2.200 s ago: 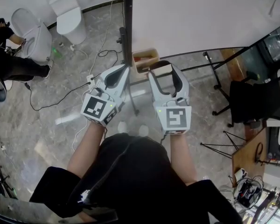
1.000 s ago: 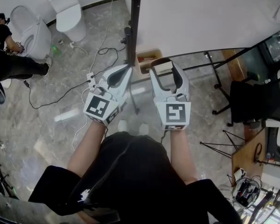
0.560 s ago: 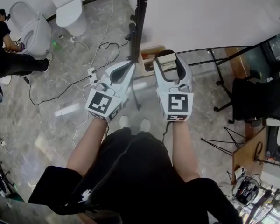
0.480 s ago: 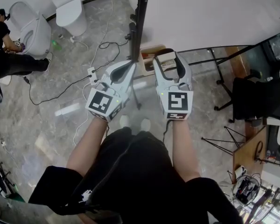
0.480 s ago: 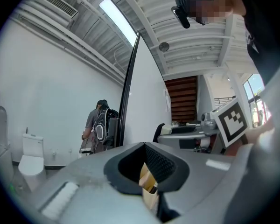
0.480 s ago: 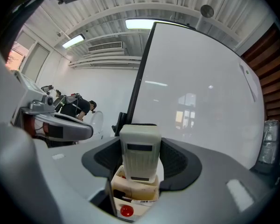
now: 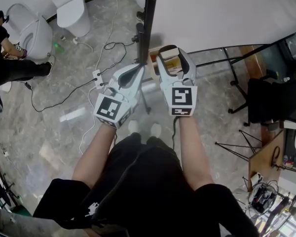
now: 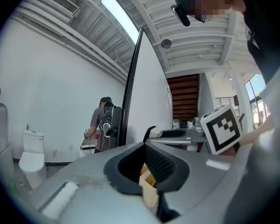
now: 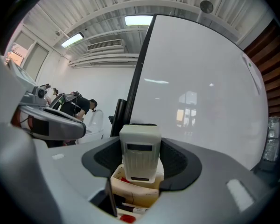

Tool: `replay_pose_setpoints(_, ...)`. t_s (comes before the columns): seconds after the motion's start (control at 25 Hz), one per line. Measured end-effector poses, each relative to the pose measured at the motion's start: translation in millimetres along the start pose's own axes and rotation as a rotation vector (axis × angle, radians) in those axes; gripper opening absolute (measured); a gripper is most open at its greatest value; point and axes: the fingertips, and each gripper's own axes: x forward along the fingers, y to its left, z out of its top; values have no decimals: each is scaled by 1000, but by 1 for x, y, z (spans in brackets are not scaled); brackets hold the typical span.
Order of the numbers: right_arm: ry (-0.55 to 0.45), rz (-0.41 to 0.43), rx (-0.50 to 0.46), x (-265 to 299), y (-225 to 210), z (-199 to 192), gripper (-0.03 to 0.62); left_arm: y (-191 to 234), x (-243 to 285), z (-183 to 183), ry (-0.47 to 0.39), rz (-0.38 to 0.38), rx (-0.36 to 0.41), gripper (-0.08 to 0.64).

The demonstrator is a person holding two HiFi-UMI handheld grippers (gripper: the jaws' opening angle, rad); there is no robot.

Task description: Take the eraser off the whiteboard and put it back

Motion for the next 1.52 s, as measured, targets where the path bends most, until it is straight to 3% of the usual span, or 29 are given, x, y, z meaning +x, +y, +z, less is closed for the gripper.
replay_pose_setpoints(0.84,128,-18,-14,31,0,-52,265,13,2,-26,41,9,-29,5)
replay_pose_setpoints(1.08,147,-9,-42,34,5,-56,267,14,1,-29,46,9,-29,5)
replay_pose_setpoints(1.28,128,0,-1,35,6,-52,267,16,1,-29,44,12,-30,5)
replay_pose_setpoints(1.52,172,21,-3,36,10,-62,267,13,2,-29,50,13,-28,5)
